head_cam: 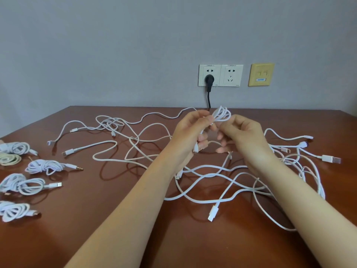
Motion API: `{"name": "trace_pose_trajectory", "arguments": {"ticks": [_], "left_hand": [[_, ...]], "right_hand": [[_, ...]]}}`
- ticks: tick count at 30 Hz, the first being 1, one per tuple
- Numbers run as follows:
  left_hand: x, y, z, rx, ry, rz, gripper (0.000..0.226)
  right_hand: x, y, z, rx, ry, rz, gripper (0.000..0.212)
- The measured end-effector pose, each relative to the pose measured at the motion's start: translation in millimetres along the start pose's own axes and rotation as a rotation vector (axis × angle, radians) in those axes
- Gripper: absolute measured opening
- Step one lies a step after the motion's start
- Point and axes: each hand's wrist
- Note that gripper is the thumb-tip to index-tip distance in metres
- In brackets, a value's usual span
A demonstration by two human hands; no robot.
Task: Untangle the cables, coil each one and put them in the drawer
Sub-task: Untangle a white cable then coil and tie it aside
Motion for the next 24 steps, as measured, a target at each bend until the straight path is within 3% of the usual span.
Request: {"name": "trace_pose_trajectory", "arguments": {"ticks": [6, 15, 20, 24], "left_hand": [[-1.9, -5.7, -4.7, 0.027, 0.056, -0.114, 0.014], [-4.0, -9.0, -8.7, -0.047, 0.274, -0.266, 0.020], [-8.5, -7.4, -9.2, -0.085, 0.258, -0.317, 0.046], [-5.5, -11.4, -11.1, -0.091, 0.370, -0.360, 0.030]], "right_hand": [[2.2, 10.5, 5.1, 0.168, 0.648, -0.444, 0.009], [4.1, 7.0, 5.5, 0.186, 0.600, -0.462, 0.009], [3.7, 10.8, 8.9, 0.159, 0.585, -0.487, 0.009], [3.4, 6.8, 9.1, 0.222, 0.476, -0.372, 0.016]]}}
Point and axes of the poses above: each hand's wrist, its own y-axis away from the middle knuckle, its own z-axis out of the palm, x = y × z, and after that the axes turned 1 degree about -x, right-handed
